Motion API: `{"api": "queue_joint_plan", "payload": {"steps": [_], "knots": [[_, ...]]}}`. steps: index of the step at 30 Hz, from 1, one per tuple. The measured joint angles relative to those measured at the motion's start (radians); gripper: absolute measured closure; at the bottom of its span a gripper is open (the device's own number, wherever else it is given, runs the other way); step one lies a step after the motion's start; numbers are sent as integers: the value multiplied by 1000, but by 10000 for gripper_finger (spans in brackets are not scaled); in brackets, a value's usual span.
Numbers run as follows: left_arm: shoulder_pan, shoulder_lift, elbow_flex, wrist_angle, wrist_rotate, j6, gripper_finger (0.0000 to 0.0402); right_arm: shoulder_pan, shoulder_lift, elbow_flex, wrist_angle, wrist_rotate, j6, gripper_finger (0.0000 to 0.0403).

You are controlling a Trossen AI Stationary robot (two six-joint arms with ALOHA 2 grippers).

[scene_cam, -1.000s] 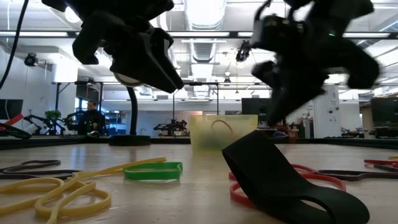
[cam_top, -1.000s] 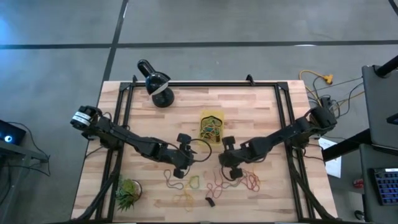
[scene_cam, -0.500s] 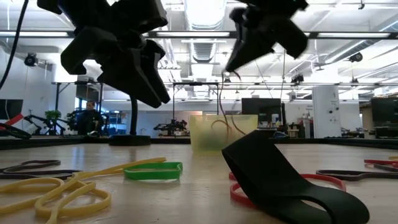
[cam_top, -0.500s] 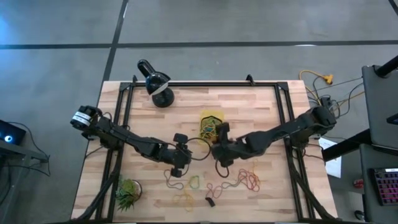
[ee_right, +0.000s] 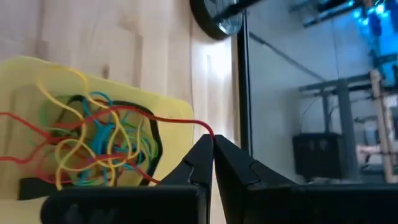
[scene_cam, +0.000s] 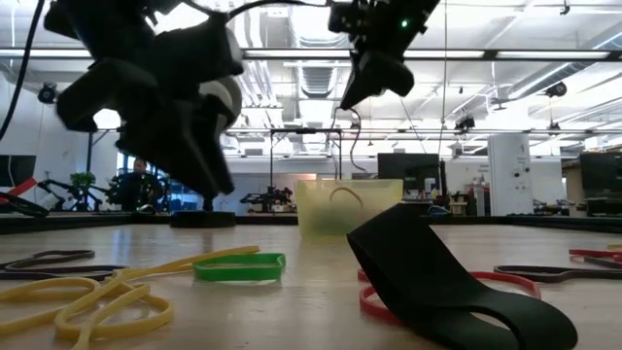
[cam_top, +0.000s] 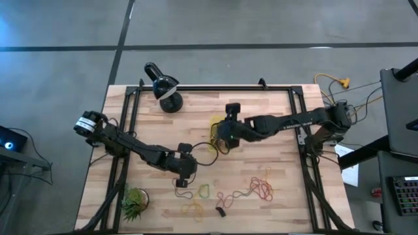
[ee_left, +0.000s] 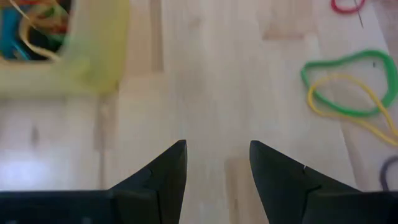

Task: Pick and place rubber bands into bin
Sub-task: Put the red rubber band into the yellow bin

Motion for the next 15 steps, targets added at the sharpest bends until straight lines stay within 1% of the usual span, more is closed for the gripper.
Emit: {"api": "queue_joint_plan", "payload": {"steps": [1, 3, 7, 9, 12, 15], "knots": [[-1, 0, -6, -1, 7, -12, 242, -18, 0, -1, 0, -14, 4, 394], [-4, 0, -15, 0, 19, -29, 242, -53, 0, -7, 0, -74, 28, 394], [-11, 0, -25, 1, 40, -54, 242, -120, 5, -29, 2, -281, 103, 394], [-15, 0, -27, 2, 41, -55, 242, -143, 15, -42, 2, -365, 122, 394], [-21, 0, -26, 3, 67, -73, 242, -160, 35, -58, 5, -455, 126, 384], [-25, 0, -22, 4, 116, -80, 242, -168, 51, -69, 7, -490, 128, 360]]}}
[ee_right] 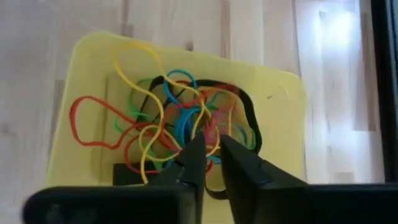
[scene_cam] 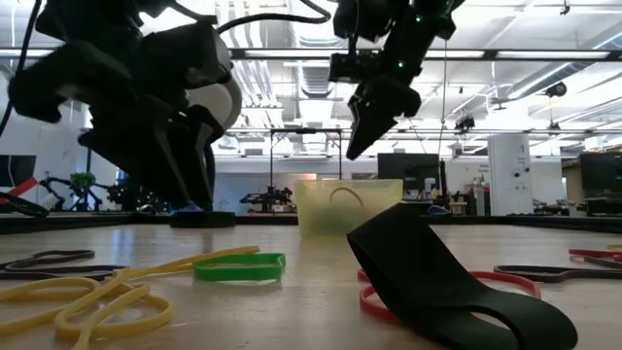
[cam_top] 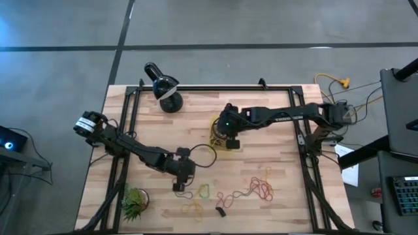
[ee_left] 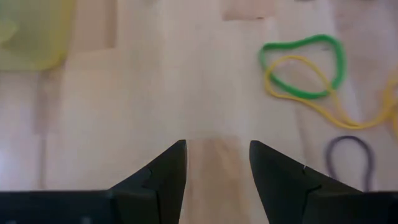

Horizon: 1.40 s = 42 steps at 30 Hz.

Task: Pick and place rubber bands into bin
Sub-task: Put the red rubber band into the yellow bin, then put the blue rubber band into the yellow bin

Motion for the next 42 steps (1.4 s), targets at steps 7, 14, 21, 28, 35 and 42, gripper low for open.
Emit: {"api": "queue_joint_plan", "payload": {"steps": [7, 14, 21, 28, 35, 42], "knots": [[-32, 0, 1, -2, 143, -68, 242, -3, 10, -9, 41, -21, 31, 277], [-88, 2, 1, 13, 160, -105, 242, 9, 9, -11, 42, -210, 42, 231], [-121, 24, 1, 57, 108, -131, 242, 79, 9, -28, 42, -231, 39, 233], [-135, 72, 1, 71, 93, -156, 242, 162, 9, -38, 44, -230, 38, 248], [-147, 113, 3, 84, 94, -195, 242, 242, 8, -40, 44, -223, 48, 265], [-165, 119, 3, 87, 75, -225, 242, 296, 8, -40, 13, -216, 131, 281]]}}
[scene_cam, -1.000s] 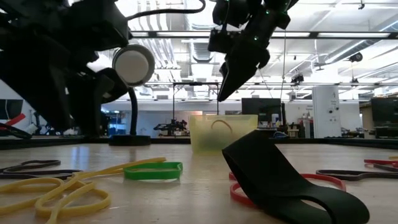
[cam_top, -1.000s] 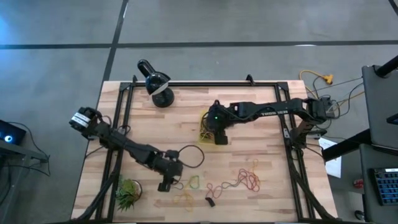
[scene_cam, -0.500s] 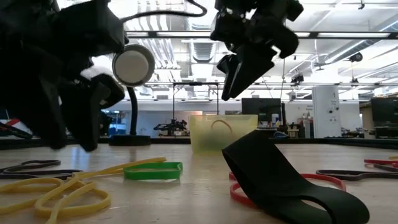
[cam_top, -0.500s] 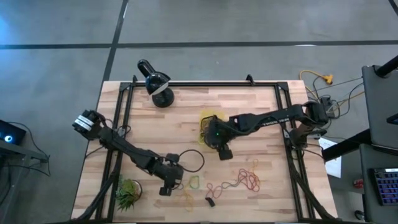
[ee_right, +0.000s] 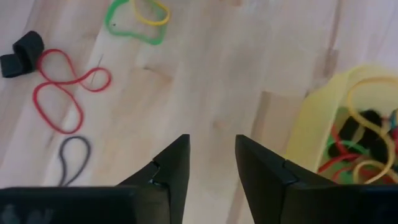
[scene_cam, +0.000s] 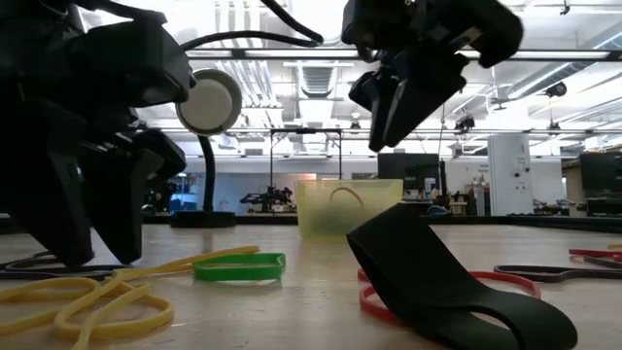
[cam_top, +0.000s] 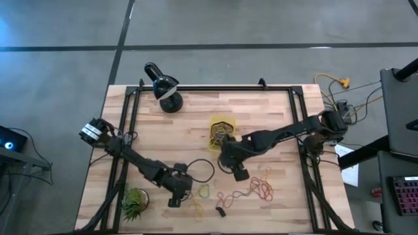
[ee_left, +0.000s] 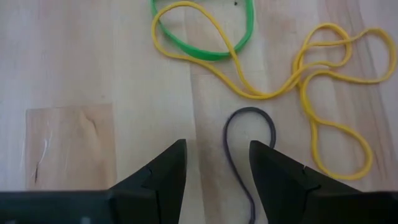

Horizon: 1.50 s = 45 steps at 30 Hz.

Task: Pick and place rubber bands into bin
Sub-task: Put the blue rubber band into the yellow bin

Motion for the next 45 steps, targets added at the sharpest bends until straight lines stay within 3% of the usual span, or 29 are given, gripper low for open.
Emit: {"api": "queue_joint_plan", "payload": {"steps": [9, 18, 31, 34, 45], "knots": [[-46, 44, 22, -16, -71, -7, 242, 90, 0, -21, -57, 106, 139, 301], [-85, 83, 90, -140, -167, -13, 248, 158, 0, -72, -57, 193, 261, 318], [-66, 87, 78, -152, -85, -59, 382, 226, 0, -151, -56, 206, 412, 334], [-66, 87, 68, -149, -88, -59, 398, 240, 0, -146, -57, 205, 414, 333], [-49, 59, 59, -165, -315, 22, 401, 303, -50, -119, -72, 303, 415, 347]]}}
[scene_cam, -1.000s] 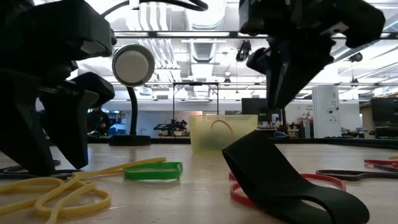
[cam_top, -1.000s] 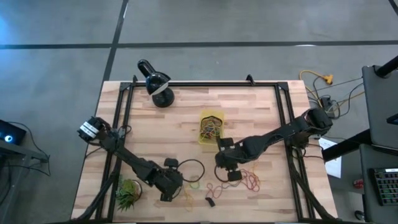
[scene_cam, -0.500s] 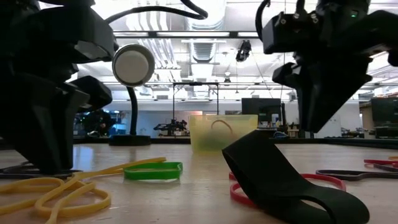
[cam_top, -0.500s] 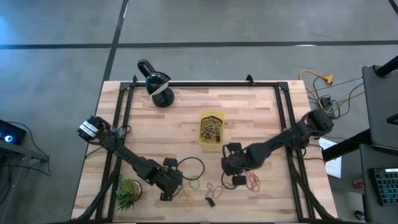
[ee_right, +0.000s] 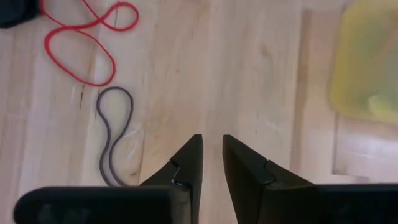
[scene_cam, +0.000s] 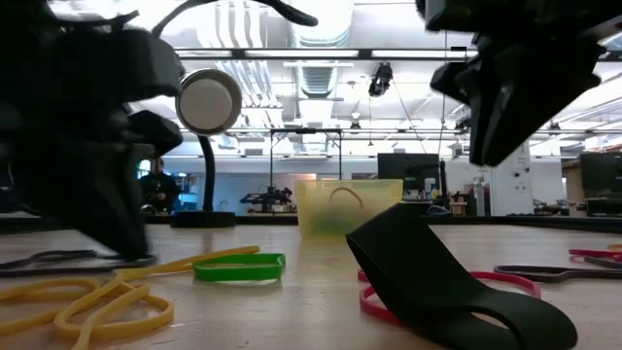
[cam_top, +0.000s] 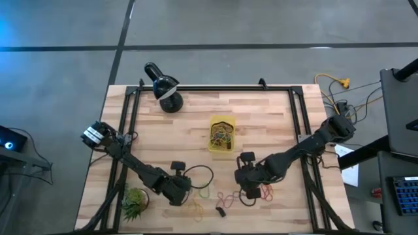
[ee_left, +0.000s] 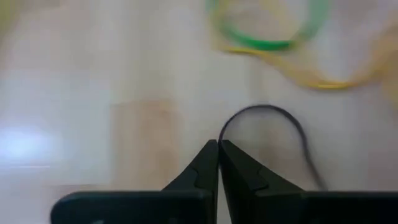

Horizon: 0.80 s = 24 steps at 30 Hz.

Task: Pick and place rubber bands into bin
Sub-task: Put the blue rubber band into the yellow bin

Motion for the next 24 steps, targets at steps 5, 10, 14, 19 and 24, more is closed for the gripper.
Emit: {"api": "queue_joint_plan", "payload": {"steps": [5, 10, 14, 19, 24], "knots": [[17, -31, 0, -28, -183, 54, 401, 29, -29, -3, -6, 71, 7, 350], [48, -66, 3, -7, -289, 124, 401, 39, -43, -4, -28, 125, 13, 350], [93, -98, 21, 2, -362, 181, 401, 39, -45, -4, -38, 139, 15, 350], [167, -115, 71, 7, -426, 300, 401, 39, -45, -8, -47, 150, 15, 350], [252, -115, 139, 50, -432, 458, 401, 39, -46, -18, -50, 162, 15, 350]]}}
